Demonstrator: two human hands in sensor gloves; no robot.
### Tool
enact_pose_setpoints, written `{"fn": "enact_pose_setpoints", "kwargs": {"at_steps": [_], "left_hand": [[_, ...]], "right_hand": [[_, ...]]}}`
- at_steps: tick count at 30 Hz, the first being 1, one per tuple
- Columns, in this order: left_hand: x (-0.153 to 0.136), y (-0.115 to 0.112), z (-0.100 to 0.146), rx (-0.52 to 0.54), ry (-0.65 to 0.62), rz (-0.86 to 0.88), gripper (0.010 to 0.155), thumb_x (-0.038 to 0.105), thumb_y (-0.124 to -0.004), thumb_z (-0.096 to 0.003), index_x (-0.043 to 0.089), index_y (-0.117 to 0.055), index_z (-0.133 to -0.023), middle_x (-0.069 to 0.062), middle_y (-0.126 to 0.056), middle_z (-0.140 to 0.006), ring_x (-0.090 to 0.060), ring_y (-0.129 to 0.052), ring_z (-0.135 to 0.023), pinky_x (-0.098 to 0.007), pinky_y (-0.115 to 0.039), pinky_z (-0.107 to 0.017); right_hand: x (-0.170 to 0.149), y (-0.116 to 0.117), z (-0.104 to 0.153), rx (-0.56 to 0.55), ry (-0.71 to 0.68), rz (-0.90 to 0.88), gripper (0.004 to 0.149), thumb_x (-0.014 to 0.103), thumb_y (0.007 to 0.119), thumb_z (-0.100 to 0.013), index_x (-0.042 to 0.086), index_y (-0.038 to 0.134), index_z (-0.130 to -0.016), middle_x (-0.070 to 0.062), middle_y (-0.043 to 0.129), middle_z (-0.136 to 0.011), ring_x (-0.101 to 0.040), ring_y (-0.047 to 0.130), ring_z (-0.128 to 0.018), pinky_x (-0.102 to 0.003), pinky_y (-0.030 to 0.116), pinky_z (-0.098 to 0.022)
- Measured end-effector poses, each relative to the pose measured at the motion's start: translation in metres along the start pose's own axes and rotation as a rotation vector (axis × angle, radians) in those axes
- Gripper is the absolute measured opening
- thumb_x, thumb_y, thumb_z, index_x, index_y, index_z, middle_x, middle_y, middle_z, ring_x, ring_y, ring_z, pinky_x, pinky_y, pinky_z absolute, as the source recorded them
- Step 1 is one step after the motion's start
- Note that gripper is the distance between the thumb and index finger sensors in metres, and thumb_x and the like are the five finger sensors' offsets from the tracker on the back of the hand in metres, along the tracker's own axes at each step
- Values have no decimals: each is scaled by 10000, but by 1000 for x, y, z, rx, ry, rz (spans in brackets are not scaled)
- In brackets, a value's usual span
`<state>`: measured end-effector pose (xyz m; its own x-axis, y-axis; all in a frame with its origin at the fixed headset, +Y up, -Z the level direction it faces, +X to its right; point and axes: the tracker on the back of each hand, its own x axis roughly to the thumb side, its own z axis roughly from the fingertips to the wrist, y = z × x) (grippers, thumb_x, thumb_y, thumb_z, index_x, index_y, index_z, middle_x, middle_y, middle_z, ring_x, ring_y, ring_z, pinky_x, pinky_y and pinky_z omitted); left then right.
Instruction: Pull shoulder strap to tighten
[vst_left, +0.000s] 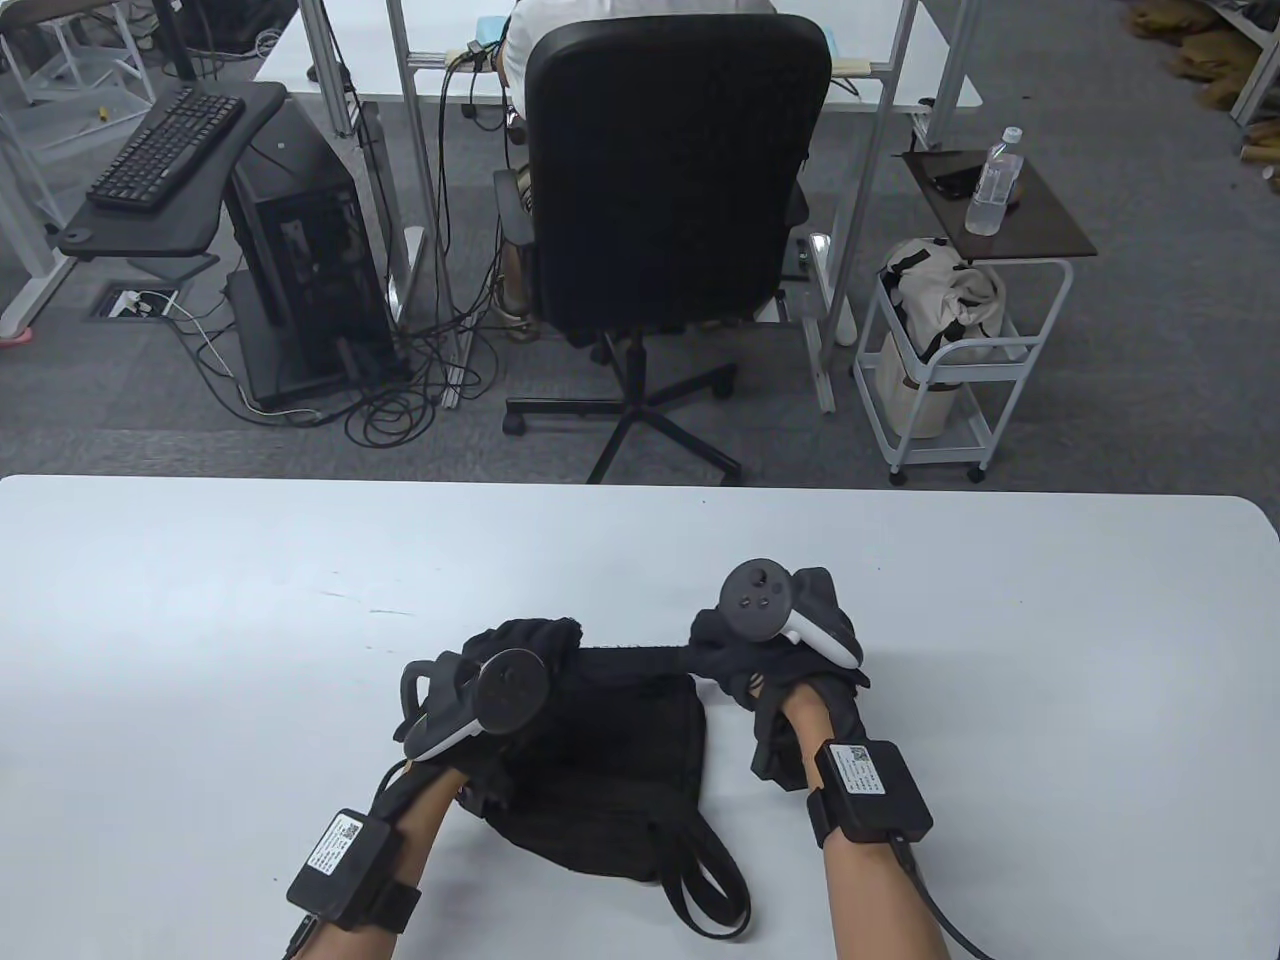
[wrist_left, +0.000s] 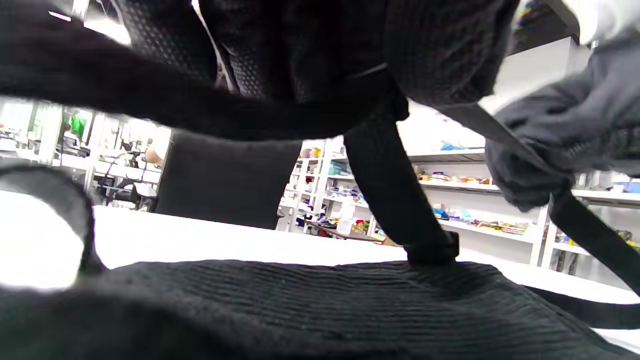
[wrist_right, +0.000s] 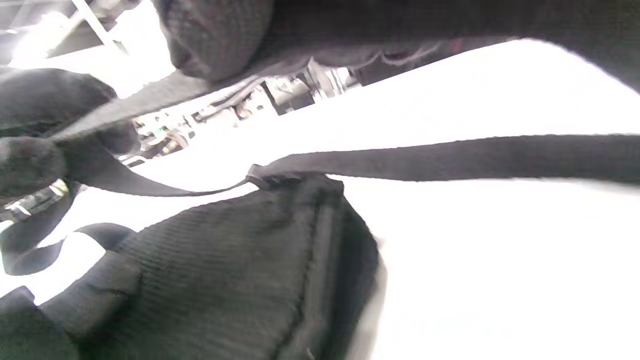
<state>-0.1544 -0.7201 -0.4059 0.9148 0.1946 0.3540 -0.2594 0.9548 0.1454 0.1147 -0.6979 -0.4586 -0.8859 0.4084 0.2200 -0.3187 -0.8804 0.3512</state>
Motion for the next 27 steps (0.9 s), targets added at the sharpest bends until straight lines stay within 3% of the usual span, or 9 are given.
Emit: {"fn": "enact_pose_setpoints", "kwargs": {"at_steps": [2, 5, 8, 10, 14, 16, 19, 24, 27], "left_hand": [[3, 0, 0, 3, 3, -36, 667, 539, -759, -470, 278, -611, -1066, 82, -786, -1068, -209, -851, -1042, -515, -712, -767], [3, 1, 1, -7, -26, 19, 677, 530, -755, -475, 277, -565, -1074, 72, -754, -1071, -211, -835, -1030, -510, -695, -774], [5, 3, 1, -3, -37, 39, 680, 522, -761, -476, 274, -554, -1074, 65, -740, -1075, -218, -824, -1030, -512, -686, -777], [5, 6, 2, 2, -43, 54, 680, 518, -765, -476, 270, -557, -1074, 53, -751, -1062, -242, -825, -1025, -512, -685, -778], [-1, 8, 3, 30, -21, -34, 668, 513, -789, -467, 300, -586, -1067, 53, -748, -1090, -237, -861, -1019, -517, -723, -764], [0, 6, 3, 23, -20, 7, 665, 512, -797, -462, 282, -630, -1063, 18, -737, -1109, -305, -862, -1011, -548, -719, -754], [0, 8, 2, 40, 2, -69, 663, 536, -790, -456, 283, -660, -1055, 36, -759, -1099, -265, -863, -1019, -552, -724, -754], [-13, 5, 1, 14, 36, 23, 655, 543, -792, -462, 278, -685, -1052, 30, -778, -1093, -282, -855, -1011, -574, -709, -748], [-2, 3, 0, 11, 10, -10, 644, 545, -800, -455, 292, -700, -1038, 37, -833, -1044, -244, -887, -986, -554, -710, -757]], "right_hand": [[5, 3, -1, 97, 18, -9, 475, 492, 763, -458, 235, 823, -853, -48, 773, -972, -422, 710, -876, -730, 444, -694], [36, 10, -7, -44, -150, -101, 709, 581, 701, -440, 236, 636, -1057, -53, 605, -1133, -442, 605, -989, -749, 410, -691], [62, 27, -22, 51, -214, -217, 805, 599, 667, -442, 228, 475, -1129, -66, 434, -1200, -461, 432, -1060, -765, 324, -693], [72, 36, -32, 114, -228, -220, 731, 575, 684, -447, 201, 599, -1070, -81, 591, -1128, -451, 532, -1025, -767, 337, -690], [74, 40, -36, 26, -257, -266, 368, 451, 742, -466, 213, 830, -733, -56, 847, -786, -358, 807, -698, -658, 544, -669], [72, 38, -32, 35, -268, -253, 349, 428, 738, -481, 194, 837, -721, -74, 848, -763, -363, 803, -664, -643, 560, -662], [59, 28, -24, -9, -241, -160, 335, 420, 736, -482, 200, 841, -712, -66, 850, -757, -353, 803, -661, -630, 578, -658], [-5, 3, -1, -61, -54, -93, 328, 398, 758, -487, 182, 855, -714, -80, 845, -772, -374, 785, -681, -656, 549, -661], [-7, 9, 1, 62, 56, 79, 355, 442, 753, -470, 239, 872, -734, -54, 855, -827, -375, 796, -751, -686, 520, -678]]}}
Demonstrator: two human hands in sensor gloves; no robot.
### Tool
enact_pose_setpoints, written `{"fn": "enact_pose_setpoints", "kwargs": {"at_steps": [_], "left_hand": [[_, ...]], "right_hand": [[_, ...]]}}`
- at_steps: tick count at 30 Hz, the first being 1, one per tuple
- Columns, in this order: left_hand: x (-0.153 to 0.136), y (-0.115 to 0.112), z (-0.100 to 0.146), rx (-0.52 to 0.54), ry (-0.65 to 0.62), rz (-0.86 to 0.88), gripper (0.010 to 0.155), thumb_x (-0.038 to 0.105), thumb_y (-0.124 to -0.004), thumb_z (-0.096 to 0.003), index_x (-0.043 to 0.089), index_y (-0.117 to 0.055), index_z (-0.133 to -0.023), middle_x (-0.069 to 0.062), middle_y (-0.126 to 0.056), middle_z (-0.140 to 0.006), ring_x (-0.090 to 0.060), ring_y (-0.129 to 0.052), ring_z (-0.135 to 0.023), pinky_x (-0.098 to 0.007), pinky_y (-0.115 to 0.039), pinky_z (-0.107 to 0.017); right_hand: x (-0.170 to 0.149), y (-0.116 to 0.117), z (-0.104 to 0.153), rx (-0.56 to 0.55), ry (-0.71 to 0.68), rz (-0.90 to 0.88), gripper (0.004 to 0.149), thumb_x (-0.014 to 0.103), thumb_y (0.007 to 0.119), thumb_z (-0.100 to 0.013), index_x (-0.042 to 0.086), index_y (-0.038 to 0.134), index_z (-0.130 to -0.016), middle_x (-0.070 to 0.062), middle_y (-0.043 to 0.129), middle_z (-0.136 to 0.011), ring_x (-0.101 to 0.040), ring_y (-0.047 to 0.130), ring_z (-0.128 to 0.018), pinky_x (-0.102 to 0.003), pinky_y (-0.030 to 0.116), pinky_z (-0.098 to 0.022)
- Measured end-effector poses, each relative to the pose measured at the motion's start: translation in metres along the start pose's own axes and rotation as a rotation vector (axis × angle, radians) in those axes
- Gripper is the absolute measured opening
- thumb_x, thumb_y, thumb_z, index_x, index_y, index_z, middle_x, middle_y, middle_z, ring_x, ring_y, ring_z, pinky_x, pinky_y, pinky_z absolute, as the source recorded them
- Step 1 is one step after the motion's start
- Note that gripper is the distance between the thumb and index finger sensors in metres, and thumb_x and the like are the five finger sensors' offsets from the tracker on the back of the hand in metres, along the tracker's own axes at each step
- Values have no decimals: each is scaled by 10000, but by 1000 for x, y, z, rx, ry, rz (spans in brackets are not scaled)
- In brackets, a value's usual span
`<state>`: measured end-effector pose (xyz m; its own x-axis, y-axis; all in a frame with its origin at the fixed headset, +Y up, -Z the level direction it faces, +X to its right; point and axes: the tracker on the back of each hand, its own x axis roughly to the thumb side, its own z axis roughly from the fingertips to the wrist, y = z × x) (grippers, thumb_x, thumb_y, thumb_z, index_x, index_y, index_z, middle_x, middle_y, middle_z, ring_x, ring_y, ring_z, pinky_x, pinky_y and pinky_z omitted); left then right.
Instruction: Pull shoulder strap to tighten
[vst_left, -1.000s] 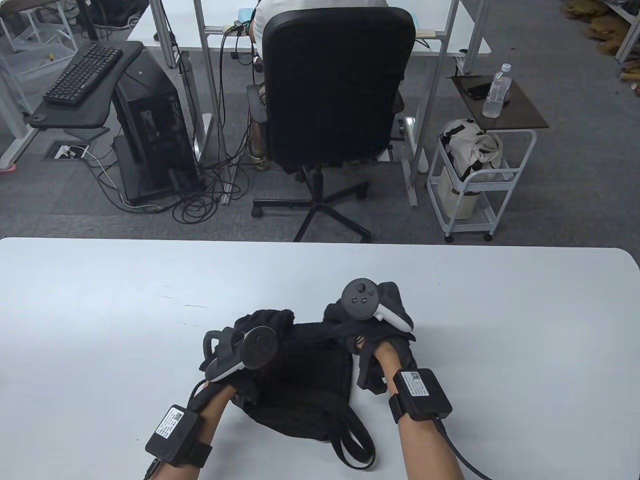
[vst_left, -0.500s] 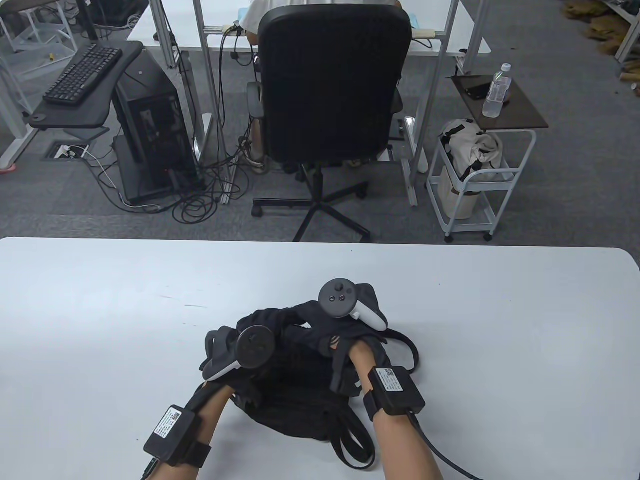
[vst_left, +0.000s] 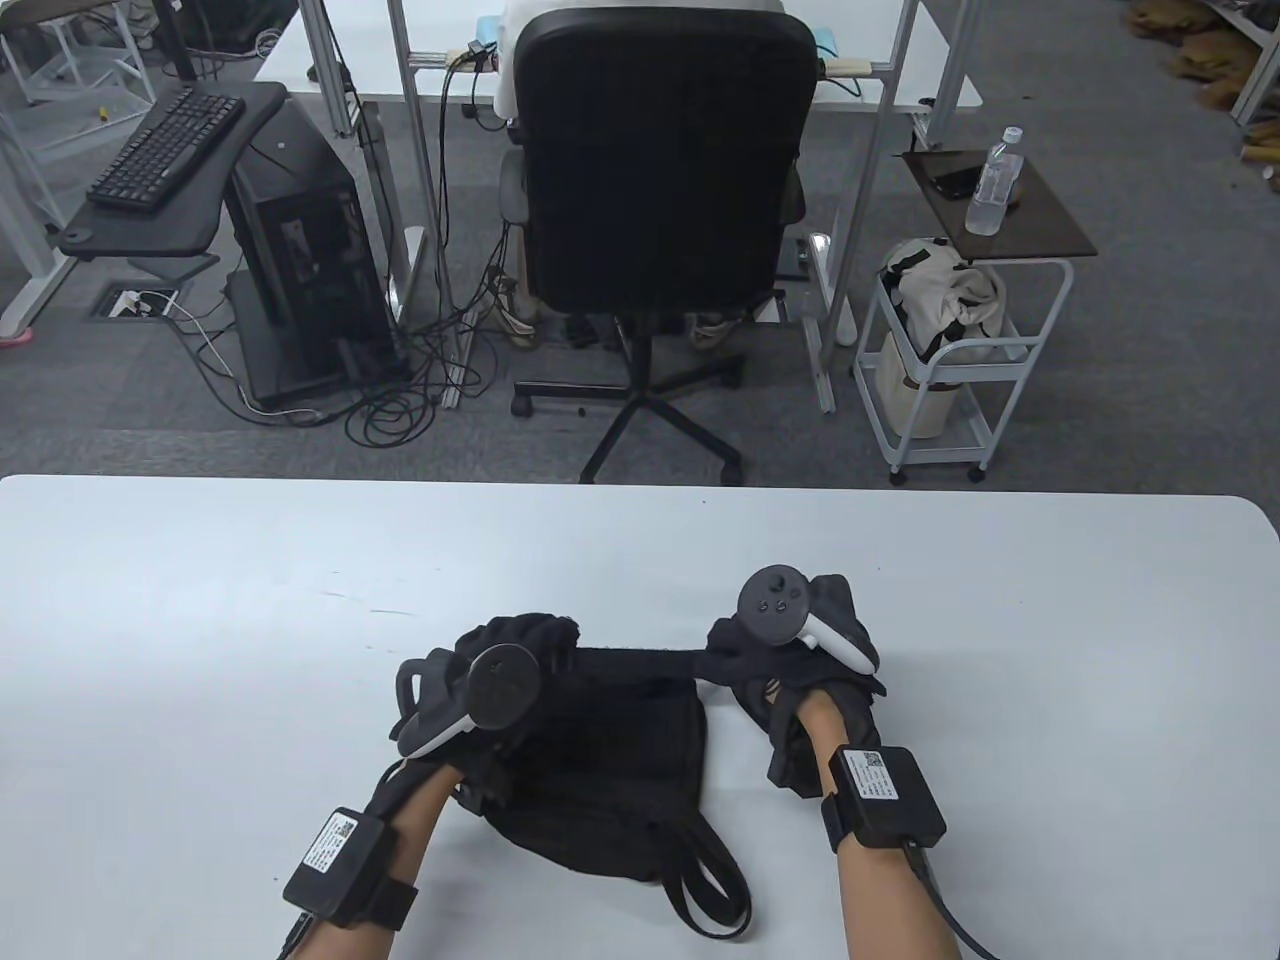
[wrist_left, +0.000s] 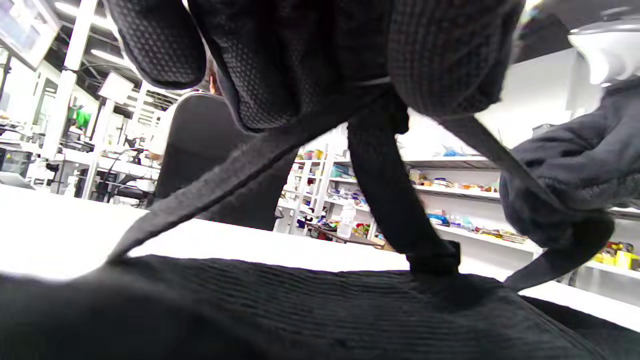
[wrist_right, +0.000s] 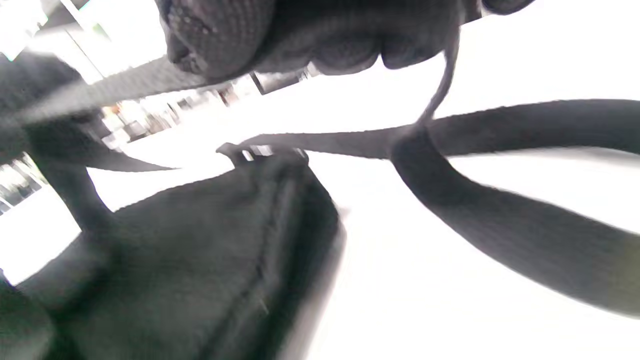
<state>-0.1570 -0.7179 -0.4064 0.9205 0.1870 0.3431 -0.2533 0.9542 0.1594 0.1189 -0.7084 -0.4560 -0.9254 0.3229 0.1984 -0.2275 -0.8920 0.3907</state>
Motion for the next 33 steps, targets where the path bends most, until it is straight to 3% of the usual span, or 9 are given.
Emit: {"fn": "enact_pose_setpoints", "kwargs": {"at_steps": [2, 5, 7, 9, 11, 13, 15, 21, 33], "left_hand": [[0, 2, 0, 8, -5, 11, 640, 548, -811, -451, 300, -710, -1032, 38, -857, -1019, -228, -911, -962, -549, -716, -756], [-4, 7, 1, 16, -1, 62, 638, 547, -837, -442, 303, -729, -1021, 40, -879, -997, -223, -930, -940, -548, -726, -748], [-7, 11, 2, 28, 0, 111, 636, 539, -861, -433, 304, -747, -1013, 42, -891, -990, -223, -939, -933, -548, -735, -741], [-8, 16, 1, 40, 6, 137, 635, 536, -872, -429, 294, -764, -1006, 36, -904, -983, -227, -949, -926, -550, -740, -737], [-10, 18, 2, 33, 10, 114, 633, 506, -910, -409, 294, -789, -993, 34, -912, -983, -235, -953, -931, -555, -744, -735], [-16, 18, 2, 42, 7, 77, 629, 538, -896, -413, 307, -796, -989, 50, -926, -979, -209, -979, -925, -550, -769, -723], [-16, 17, 1, 22, 9, 137, 624, 538, -893, -420, 295, -809, -990, 32, -927, -989, -233, -978, -931, -569, -763, -718], [-9, 14, 0, 7, 5, 45, 620, 572, -873, -423, 320, -813, -986, 60, -886, -1030, -228, -950, -957, -578, -751, -727], [-49, 1, 0, -96, 79, 35, 616, 602, -866, -413, 379, -805, -983, 130, -867, -1041, -215, -922, -980, -604, -725, -733]], "right_hand": [[13, -1, -2, -30, -47, 54, 570, 543, 703, -434, 274, 769, -932, -22, 763, -999, -388, 724, -893, -705, 462, -703], [43, 2, -16, -66, -219, -312, 768, 572, 691, -425, 231, 554, -1100, -66, 500, -1174, -450, 513, -1027, -742, 354, -702], [63, 9, -26, -17, -268, -406, 841, 586, 680, -422, 206, 448, -1136, -93, 352, -1208, -470, 375, -1061, -757, 300, -698], [80, 18, -36, 81, -283, -368, 816, 588, 677, -424, 196, 500, -1117, -99, 423, -1186, -467, 422, -1050, -763, 296, -697], [90, 22, -41, 94, -312, -373, 612, 535, 675, -435, 172, 765, -919, -94, 748, -988, -413, 695, -918, -743, 400, -693], [92, 21, -41, 69, -311, -419, 392, 441, 745, -464, 171, 863, -723, -93, 874, -767, -385, 820, -713, -685, 537, -668], [91, 18, -38, 59, -302, -368, 384, 440, 744, -475, 159, 869, -705, -107, 882, -710, -380, 826, -637, -640, 607, -635], [79, 4, -27, 16, -235, -190, 391, 445, 726, -475, 158, 873, -695, -108, 889, -664, -363, 835, -578, -617, 644, -603], [35, -11, -23, -7, -50, -59, 405, 442, 726, -455, 150, 881, -689, -120, 886, -663, -373, 824, -587, -625, 620, -621]]}}
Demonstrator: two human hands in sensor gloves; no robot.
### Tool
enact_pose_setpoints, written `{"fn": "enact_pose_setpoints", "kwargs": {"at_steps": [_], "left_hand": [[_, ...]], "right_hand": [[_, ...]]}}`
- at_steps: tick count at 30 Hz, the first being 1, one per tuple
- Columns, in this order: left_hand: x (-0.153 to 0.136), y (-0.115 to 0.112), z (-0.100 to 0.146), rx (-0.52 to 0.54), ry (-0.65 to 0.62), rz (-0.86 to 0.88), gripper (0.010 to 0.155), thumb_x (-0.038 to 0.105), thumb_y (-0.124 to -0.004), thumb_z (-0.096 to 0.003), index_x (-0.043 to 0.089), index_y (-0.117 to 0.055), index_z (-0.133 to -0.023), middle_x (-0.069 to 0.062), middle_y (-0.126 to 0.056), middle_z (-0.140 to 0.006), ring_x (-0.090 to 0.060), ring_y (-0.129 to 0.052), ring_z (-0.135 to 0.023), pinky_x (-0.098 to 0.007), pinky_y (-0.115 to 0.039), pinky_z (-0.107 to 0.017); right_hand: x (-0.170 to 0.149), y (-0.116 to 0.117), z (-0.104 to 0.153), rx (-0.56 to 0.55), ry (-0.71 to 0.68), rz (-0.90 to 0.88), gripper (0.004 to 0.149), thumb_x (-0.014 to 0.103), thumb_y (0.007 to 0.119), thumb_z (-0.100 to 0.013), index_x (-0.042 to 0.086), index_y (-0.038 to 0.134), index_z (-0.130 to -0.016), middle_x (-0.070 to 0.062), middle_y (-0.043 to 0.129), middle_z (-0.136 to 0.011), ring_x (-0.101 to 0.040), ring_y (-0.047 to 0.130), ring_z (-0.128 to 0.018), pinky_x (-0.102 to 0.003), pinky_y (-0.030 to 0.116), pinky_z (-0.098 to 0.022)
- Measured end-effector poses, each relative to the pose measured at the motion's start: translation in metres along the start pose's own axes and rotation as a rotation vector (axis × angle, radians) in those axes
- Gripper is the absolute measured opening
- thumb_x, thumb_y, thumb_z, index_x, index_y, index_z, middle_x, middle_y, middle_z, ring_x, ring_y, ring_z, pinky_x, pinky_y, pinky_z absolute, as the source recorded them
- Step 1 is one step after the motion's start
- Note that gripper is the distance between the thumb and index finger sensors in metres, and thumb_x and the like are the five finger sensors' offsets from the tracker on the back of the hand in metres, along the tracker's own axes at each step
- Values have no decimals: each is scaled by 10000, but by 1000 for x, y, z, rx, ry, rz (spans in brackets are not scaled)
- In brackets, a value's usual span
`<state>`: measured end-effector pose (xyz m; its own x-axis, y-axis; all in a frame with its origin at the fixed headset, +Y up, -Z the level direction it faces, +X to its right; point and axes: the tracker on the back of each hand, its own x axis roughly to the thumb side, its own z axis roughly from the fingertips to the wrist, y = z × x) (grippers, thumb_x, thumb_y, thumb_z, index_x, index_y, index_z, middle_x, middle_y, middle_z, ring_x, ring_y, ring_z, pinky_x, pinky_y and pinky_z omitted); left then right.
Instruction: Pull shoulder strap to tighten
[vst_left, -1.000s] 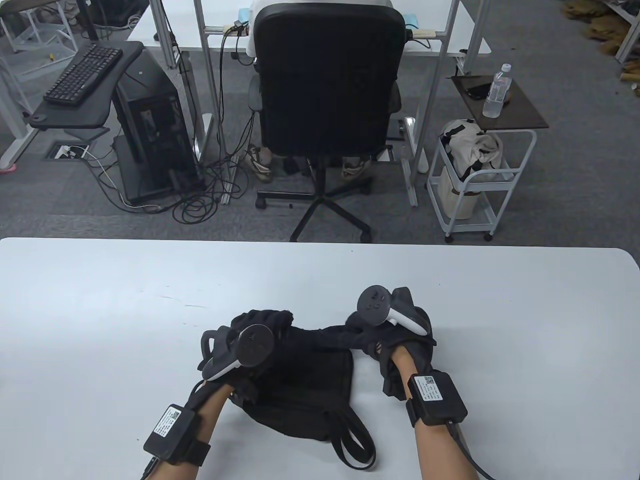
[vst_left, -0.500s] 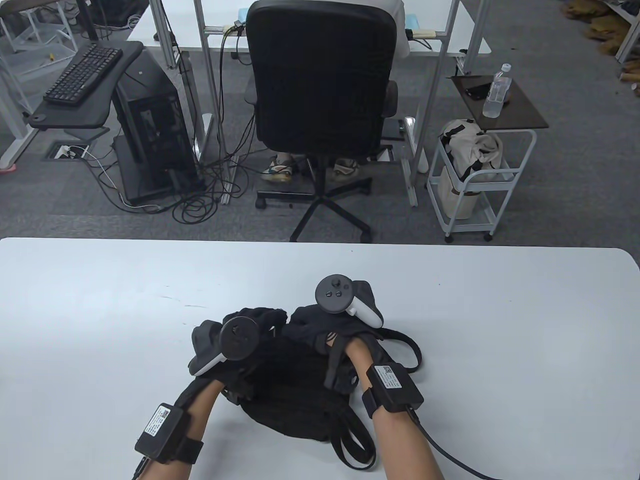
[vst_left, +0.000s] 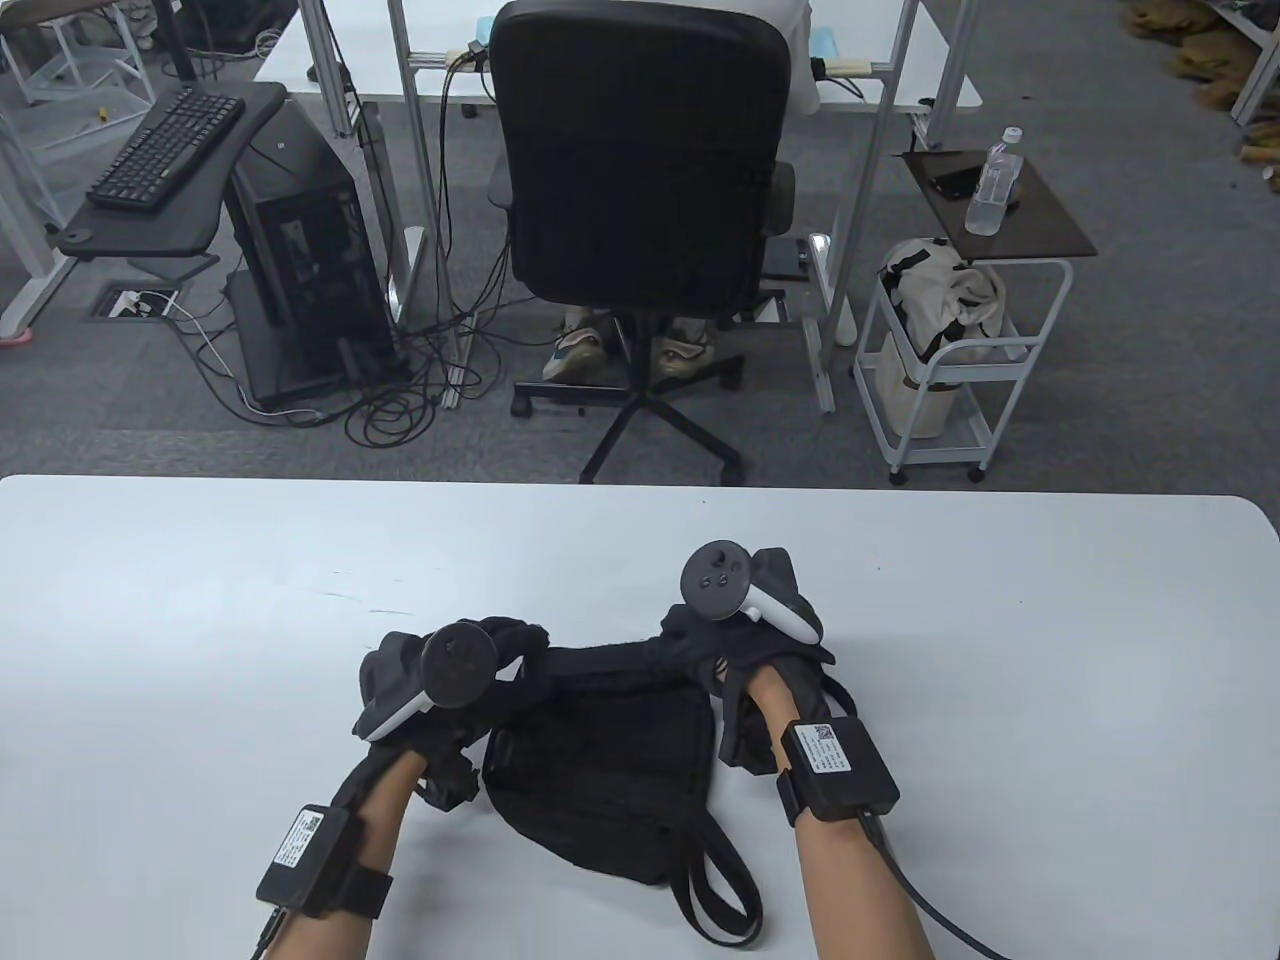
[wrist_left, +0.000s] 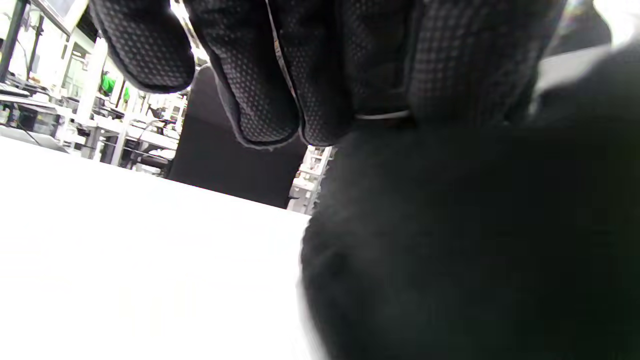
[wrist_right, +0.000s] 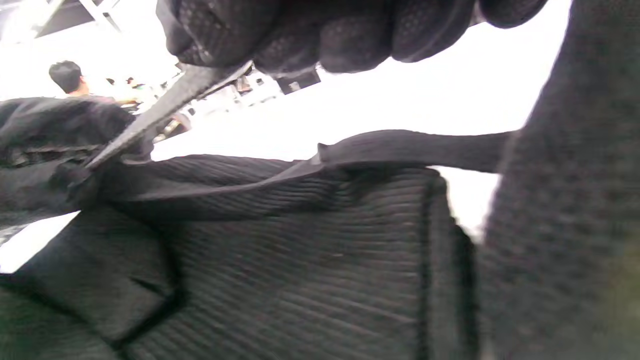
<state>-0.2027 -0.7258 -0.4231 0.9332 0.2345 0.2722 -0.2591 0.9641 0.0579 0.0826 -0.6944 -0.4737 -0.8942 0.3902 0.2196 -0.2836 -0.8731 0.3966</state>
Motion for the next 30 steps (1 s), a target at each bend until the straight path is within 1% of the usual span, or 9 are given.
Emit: {"fn": "enact_pose_setpoints", "kwargs": {"at_steps": [2, 5, 7, 12, 15, 18, 22, 26, 30], "left_hand": [[-1, -7, -1, -36, -15, 83, 614, 578, -875, -426, 345, -813, -991, 100, -865, -1046, -252, -904, -979, -631, -700, -729], [8, -9, 0, -1, -17, -64, 616, 578, -848, -432, 332, -805, -996, 75, -876, -1036, -228, -924, -963, -592, -717, -737], [10, -14, -2, -92, -22, -77, 622, 565, -832, -449, 300, -771, -1008, 35, -873, -1035, -243, -933, -951, -579, -723, -734], [8, -24, -3, -152, 0, -60, 643, 545, -844, -459, 266, -726, -1026, 7, -871, -1020, -244, -944, -923, -571, -728, -726], [11, -23, -3, -148, -3, -75, 646, 545, -845, -459, 266, -718, -1028, 11, -861, -1025, -240, -931, -932, -567, -722, -731], [15, -25, -2, -152, -9, -94, 647, 542, -844, -460, 267, -711, -1031, 13, -852, -1030, -240, -921, -938, -564, -719, -733], [17, -26, -2, -155, -10, -106, 648, 542, -840, -462, 268, -706, -1034, 14, -846, -1034, -241, -916, -942, -563, -716, -734], [15, -25, -1, -154, -8, -90, 647, 544, -839, -462, 269, -706, -1033, 14, -848, -1032, -241, -918, -939, -561, -719, -733], [14, -25, -2, -157, -6, -82, 647, 542, -840, -462, 265, -708, -1032, 12, -849, -1030, -239, -920, -937, -560, -720, -733]], "right_hand": [[-6, 2, -2, 5, 9, -54, 409, 437, 730, -456, 140, 886, -690, -125, 887, -662, -379, 821, -587, -630, 613, -621], [-6, 11, -9, -33, 61, 49, 402, 447, 740, -453, 155, 888, -686, -115, 891, -667, -373, 824, -597, -628, 615, -629], [-6, 20, -16, -35, 98, 91, 417, 480, 750, -441, 170, 885, -686, -104, 889, -698, -381, 821, -636, -641, 599, -645], [-19, 30, -23, 60, 244, 200, 659, 565, 734, -416, 185, 683, -952, -121, 660, -989, -426, 617, -910, -718, 409, -721], [-9, 19, -17, -64, 251, 250, 763, 552, 736, -434, 182, 543, -1072, -135, 480, -1122, -455, 487, -999, -739, 343, -728], [13, 10, -11, -128, 169, 214, 738, 511, 729, -471, 215, 493, -1104, -113, 401, -1175, -460, 427, -1045, -746, 316, -731], [47, 22, -17, 29, 2, 197, 660, 432, 752, -497, 247, 540, -1094, -78, 468, -1179, -425, 463, -1068, -725, 324, -745], [57, 54, -34, 275, 48, 320, 835, 474, 841, -439, 255, 428, -1130, -87, 382, -1212, -421, 393, -1097, -716, 307, -756], [51, 74, -42, 263, 71, 424, 811, 431, 890, -440, 243, 470, -1107, -90, 511, -1166, -407, 538, -1055, -715, 369, -751]]}}
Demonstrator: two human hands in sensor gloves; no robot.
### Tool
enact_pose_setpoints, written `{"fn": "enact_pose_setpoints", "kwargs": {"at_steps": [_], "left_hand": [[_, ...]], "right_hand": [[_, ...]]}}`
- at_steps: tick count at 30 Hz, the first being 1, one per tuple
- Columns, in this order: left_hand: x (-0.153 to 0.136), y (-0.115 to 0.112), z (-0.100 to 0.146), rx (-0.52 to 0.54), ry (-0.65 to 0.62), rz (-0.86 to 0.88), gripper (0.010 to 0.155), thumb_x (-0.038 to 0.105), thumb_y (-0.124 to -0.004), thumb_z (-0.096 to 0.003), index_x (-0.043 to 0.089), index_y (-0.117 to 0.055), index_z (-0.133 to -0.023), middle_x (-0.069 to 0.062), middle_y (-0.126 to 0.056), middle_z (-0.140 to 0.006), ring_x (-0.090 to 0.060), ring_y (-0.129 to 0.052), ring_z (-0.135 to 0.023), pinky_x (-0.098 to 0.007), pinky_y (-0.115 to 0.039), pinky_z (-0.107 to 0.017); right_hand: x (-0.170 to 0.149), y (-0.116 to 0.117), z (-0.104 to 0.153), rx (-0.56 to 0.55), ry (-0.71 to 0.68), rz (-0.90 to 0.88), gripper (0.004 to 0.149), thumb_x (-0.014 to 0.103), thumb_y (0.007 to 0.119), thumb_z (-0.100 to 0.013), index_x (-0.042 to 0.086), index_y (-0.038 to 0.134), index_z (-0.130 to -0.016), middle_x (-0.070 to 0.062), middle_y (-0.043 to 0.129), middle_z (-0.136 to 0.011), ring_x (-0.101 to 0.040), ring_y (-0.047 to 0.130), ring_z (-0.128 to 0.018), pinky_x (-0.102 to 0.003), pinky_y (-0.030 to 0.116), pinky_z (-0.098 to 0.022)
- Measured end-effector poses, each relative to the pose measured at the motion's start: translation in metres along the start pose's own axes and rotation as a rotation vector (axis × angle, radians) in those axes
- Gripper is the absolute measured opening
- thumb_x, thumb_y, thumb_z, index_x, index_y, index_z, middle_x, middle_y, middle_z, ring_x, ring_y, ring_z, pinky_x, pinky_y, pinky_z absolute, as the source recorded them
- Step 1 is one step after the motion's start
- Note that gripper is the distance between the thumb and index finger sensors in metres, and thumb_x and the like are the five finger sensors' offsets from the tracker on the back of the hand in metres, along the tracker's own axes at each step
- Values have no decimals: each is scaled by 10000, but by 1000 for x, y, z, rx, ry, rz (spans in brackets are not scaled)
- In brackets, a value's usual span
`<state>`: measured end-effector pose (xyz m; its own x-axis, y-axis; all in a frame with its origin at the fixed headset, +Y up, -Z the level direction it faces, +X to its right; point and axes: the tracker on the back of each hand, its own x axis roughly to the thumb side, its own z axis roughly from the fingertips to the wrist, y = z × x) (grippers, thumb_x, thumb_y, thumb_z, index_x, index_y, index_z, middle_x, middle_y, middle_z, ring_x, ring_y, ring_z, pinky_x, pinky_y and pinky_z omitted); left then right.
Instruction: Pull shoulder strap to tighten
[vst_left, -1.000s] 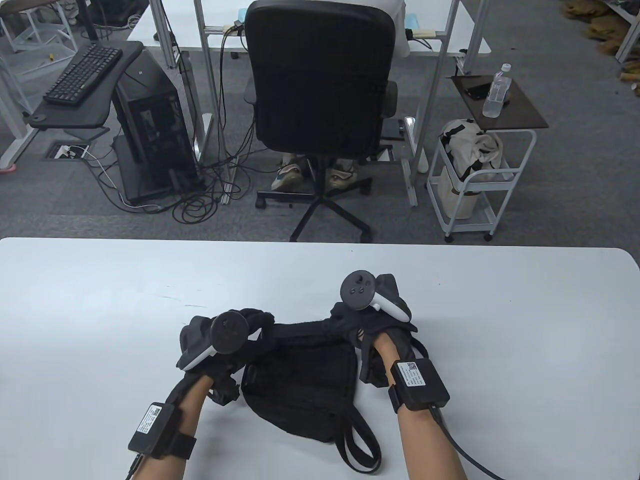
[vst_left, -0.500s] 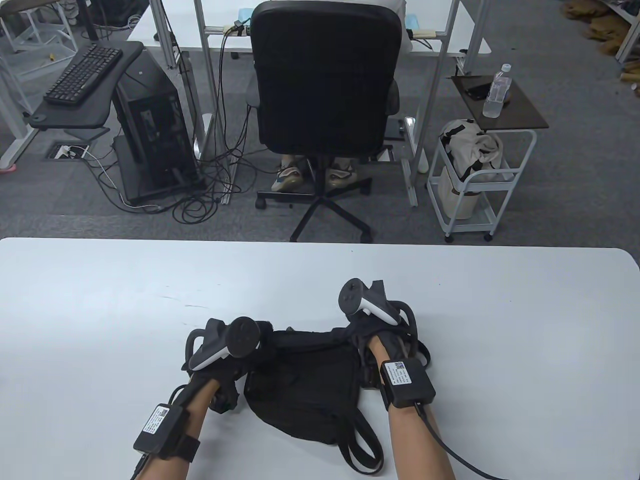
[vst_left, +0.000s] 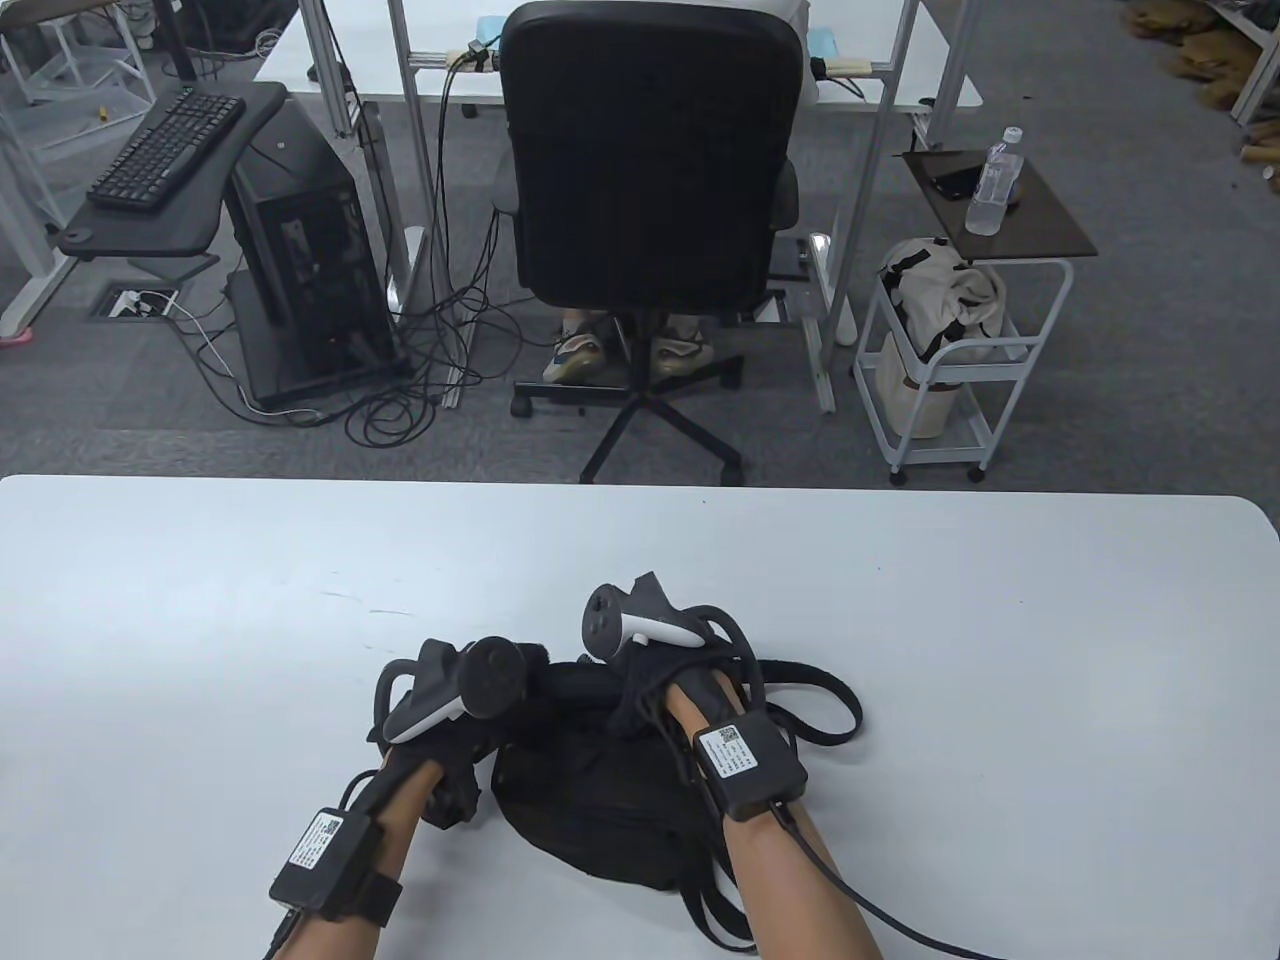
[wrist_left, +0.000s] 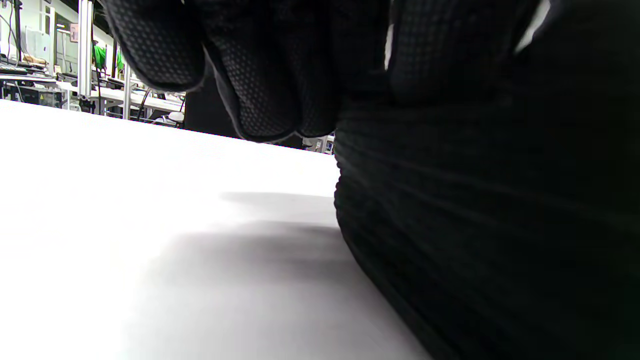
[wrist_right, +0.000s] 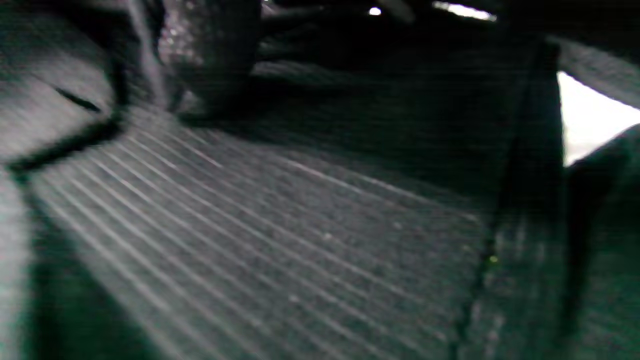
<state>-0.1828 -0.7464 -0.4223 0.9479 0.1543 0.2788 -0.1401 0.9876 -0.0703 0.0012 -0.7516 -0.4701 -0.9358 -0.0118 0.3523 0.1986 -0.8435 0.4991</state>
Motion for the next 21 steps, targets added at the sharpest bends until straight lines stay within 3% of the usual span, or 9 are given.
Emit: {"fn": "enact_pose_setpoints", "kwargs": {"at_steps": [8, 10, 12, 15, 18, 21], "left_hand": [[-1, -1, -2, -6, -7, 17, 648, 546, -837, -462, 269, -707, -1033, 17, -849, -1030, -239, -918, -940, -556, -720, -734], [-1, -1, -2, -5, -9, 15, 646, 542, -838, -463, 269, -707, -1033, 16, -848, -1031, -238, -919, -940, -555, -721, -734], [-2, -2, -1, -5, -13, 15, 646, 542, -834, -464, 269, -704, -1035, 17, -846, -1032, -238, -916, -942, -555, -721, -735], [-4, -3, -1, -9, -33, 77, 647, 544, -829, -463, 268, -702, -1035, 18, -845, -1031, -235, -915, -944, -554, -718, -736], [-4, -1, -1, -5, -50, 120, 645, 535, -834, -464, 266, -702, -1036, 14, -841, -1035, -239, -909, -949, -558, -711, -738], [-5, 1, 0, 1, -55, 128, 646, 531, -837, -462, 270, -699, -1036, 16, -838, -1039, -238, -905, -954, -558, -707, -742]], "right_hand": [[-7, 2, 2, -150, -55, -5, 496, 190, 803, -522, 227, 684, -1003, -98, 789, -990, -353, 845, -854, -655, 573, -707], [-8, -2, 7, -142, -68, -23, 496, 191, 762, -531, 212, 661, -1017, -120, 793, -988, -363, 878, -828, -642, 619, -684], [-9, -12, 18, -215, -104, -77, 509, 203, 724, -544, 218, 619, -1041, -134, 763, -1022, -442, 795, -907, -671, 612, -675], [-11, -31, 36, -270, -170, -156, 528, 206, 724, -548, 240, 588, -1058, -118, 714, -1068, -428, 677, -996, -697, 541, -704], [-16, -40, 41, -221, -208, -229, 545, 199, 752, -539, 254, 591, -1057, -91, 749, -1043, -391, 672, -1007, -691, 517, -718], [-25, -45, 41, -169, -265, -354, 562, 215, 820, -514, 284, 637, -1040, -30, 856, -891, -354, 704, -982, -688, 496, -727]]}}
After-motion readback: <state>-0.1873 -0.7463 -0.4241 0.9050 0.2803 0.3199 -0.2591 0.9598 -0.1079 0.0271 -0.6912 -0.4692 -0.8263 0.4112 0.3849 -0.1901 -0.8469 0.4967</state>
